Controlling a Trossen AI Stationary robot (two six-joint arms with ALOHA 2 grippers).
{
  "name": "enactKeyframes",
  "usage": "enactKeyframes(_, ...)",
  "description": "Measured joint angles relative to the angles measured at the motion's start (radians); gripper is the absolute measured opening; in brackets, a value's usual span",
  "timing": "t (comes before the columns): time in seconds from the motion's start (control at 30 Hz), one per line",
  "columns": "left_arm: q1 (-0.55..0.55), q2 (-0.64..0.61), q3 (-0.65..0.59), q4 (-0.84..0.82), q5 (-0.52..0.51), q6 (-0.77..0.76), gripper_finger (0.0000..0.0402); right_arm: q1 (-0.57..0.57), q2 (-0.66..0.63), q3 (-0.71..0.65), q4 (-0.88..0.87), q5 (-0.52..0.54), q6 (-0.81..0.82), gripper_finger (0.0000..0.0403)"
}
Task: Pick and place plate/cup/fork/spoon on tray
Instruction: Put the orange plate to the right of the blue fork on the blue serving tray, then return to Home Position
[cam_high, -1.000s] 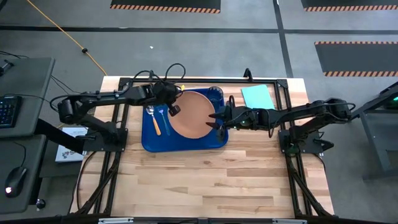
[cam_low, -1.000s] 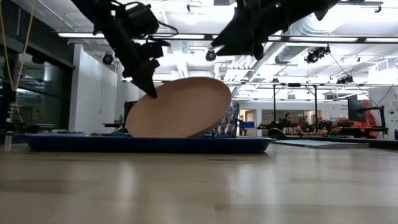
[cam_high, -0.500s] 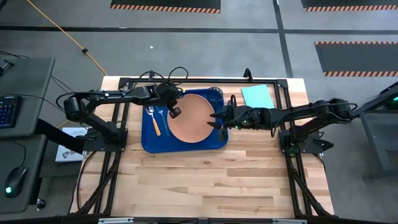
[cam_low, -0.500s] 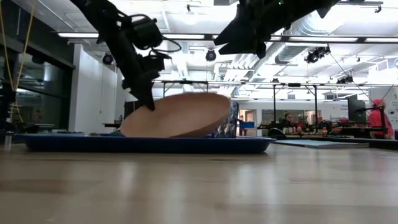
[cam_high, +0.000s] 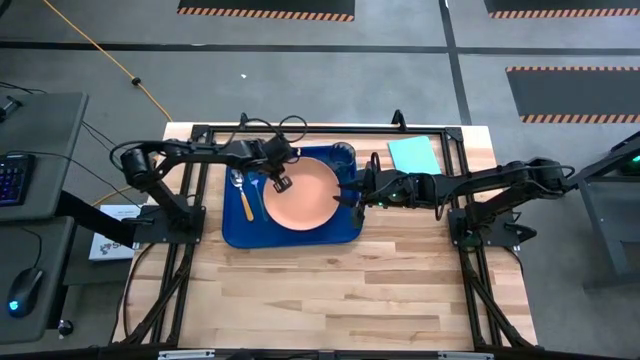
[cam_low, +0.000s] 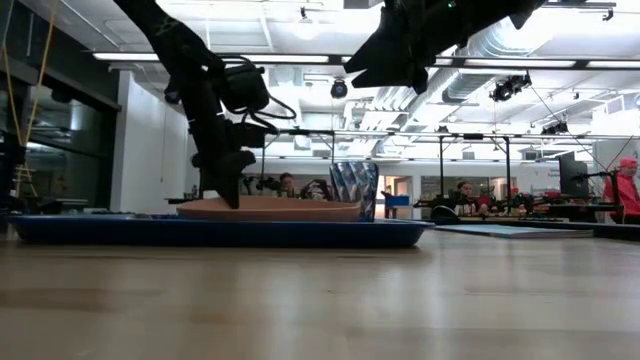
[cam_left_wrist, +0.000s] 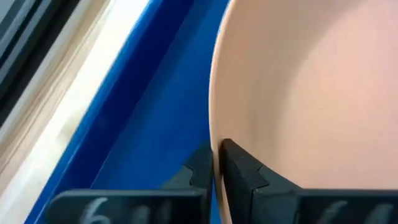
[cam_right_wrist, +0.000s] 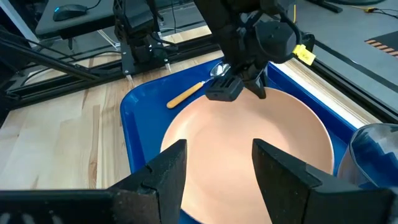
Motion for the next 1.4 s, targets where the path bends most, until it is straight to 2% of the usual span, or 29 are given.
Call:
enactKeyframes(0.3, 0.017, 0.001, -0.002, -0.012, -0.028, 0.002, 0.0051, 0.0, 0.0, 0.0, -0.001, 0.0, 0.006, 0.0174)
enactKeyframes(0.43, 0.017, 0.001, -0.002, -0.003, -0.084, 0.029, 0.0072, 0.0, 0.0, 0.0, -0.003, 0.0, 0.008, 0.0174)
enactKeyframes(0.53, 0.017, 0.001, -0.002, 0.009, -0.114, 0.029, 0.0095, 0.0, 0.0, 0.0, -0.006, 0.0, 0.008, 0.0174)
enactKeyframes(0.8, 0.01, -0.012, -0.002, 0.012, -0.109, 0.042, 0.0172, 0.0, 0.0, 0.0, -0.007, 0.0, 0.008, 0.0174)
enactKeyframes(1.03, 0.011, -0.166, -0.001, -0.064, -0.088, 0.028, 0.0189, 0.0, 0.0, 0.0, -0.018, 0.0, 0.008, 0.0174)
enactKeyframes(1.13, 0.01, -0.259, -0.002, -0.09, -0.023, -0.036, 0.0185, 0.0, 0.0, 0.0, -0.018, 0.0, 0.008, 0.0174)
enactKeyframes(1.23, 0.005, -0.368, -0.044, -0.02, 0.093, -0.081, 0.0177, 0.0, 0.0, 0.0, -0.02, 0.0, 0.008, 0.0174)
enactKeyframes(1.4, -0.054, -0.579, -0.225, 0.269, 0.2, -0.157, 0.0162, 0.0, 0.0, 0.0, -0.023, 0.0, 0.005, 0.0174)
